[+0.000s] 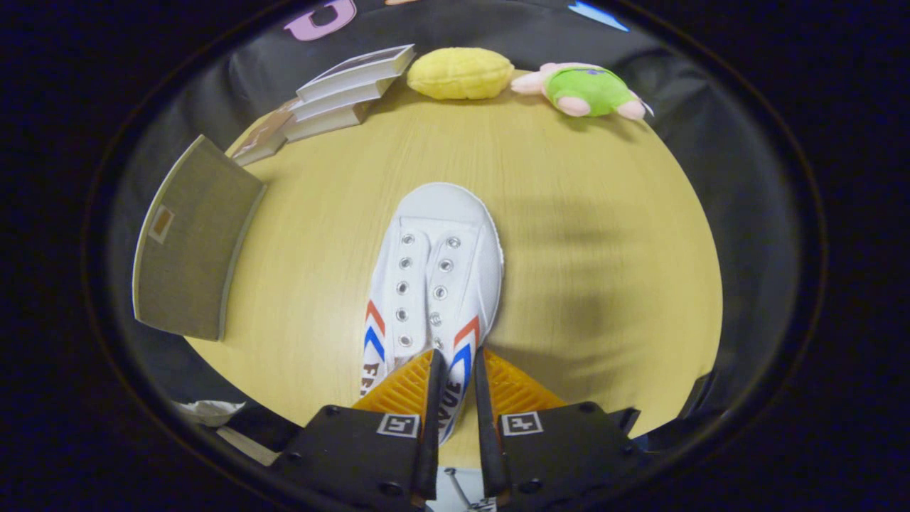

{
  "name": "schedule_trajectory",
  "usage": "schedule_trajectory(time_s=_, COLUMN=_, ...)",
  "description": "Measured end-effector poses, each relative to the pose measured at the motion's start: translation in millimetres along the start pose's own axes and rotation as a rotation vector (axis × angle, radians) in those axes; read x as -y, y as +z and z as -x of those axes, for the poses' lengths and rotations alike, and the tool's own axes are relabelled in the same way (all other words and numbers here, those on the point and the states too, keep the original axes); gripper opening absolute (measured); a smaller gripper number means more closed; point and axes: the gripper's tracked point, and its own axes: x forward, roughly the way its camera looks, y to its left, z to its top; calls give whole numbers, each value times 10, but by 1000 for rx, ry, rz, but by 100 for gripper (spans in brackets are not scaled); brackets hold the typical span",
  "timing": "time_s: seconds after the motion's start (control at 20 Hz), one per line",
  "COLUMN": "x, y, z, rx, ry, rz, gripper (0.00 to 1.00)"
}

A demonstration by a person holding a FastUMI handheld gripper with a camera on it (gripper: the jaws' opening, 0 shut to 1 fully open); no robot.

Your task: Open the storage box then place both shoes into the box .Put the left shoe in first, then the right shoe, with the right side of both shoes facing outward in a uniform manner.

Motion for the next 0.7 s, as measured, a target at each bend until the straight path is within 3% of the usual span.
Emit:
schedule_trajectory(time_s=0.05, x=68, y=13, z=11, rx=20, ry=-22, rz=-26, gripper=28)
schedule_trajectory(time_s=0.15, x=71, y=20, z=11, rx=22, ry=-10, rz=-67, gripper=5)
schedule_trajectory(time_s=0.7, x=-201, y=128, z=373, rx=82, ry=91, rz=-234, gripper=6)
